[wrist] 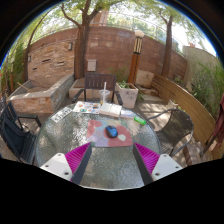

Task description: Arrange mouse

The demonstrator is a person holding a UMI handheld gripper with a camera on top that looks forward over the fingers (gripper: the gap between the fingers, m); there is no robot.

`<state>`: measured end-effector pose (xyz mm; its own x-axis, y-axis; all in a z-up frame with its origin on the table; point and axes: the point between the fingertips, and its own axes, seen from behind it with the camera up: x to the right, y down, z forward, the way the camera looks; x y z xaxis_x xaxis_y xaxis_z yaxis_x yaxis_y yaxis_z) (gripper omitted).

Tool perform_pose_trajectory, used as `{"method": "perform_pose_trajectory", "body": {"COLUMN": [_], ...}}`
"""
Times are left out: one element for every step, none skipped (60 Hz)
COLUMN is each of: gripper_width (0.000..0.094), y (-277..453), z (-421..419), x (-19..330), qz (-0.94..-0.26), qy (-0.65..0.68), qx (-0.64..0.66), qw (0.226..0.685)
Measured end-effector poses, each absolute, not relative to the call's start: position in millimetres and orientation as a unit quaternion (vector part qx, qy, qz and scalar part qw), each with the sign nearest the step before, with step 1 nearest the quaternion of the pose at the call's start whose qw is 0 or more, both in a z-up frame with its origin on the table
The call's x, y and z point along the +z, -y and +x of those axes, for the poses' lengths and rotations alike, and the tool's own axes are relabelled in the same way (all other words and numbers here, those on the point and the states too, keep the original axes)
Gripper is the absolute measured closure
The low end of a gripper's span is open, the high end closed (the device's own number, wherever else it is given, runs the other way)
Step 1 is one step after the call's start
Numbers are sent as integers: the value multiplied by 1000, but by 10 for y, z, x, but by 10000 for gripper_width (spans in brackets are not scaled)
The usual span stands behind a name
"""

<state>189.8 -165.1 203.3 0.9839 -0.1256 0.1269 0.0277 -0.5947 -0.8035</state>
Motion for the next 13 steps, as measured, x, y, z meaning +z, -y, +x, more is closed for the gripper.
{"method": "perform_pose_trajectory", "body": {"gripper_width": [86,85,84,85,84,85,86,87,87,88,88,86,86], "y": [1674,1690,1720,1733,1747,1758,1768,1775,1779,1781,1767,1786,1788], "z": [1903,1896,1889,1886,1885,1881,1881,1877,1876,1872,1873,1866,1864], "x": [2035,2043,2061,2074,2083,2095,2100,2107,2117,2129,2123,2139,2157], "qz": [-889,-889,-888,-888,-888,-888,-888,-888,-888,-887,-886,-885,-884], "qy": [-28,-28,-28,-27,-26,-25,-24,-24,-24,-25,-25,-25,-26], "qx": [-86,-86,-87,-88,-89,-90,-91,-91,-91,-92,-92,-92,-92], "qw": [449,449,450,450,451,451,450,450,451,452,454,456,457]}}
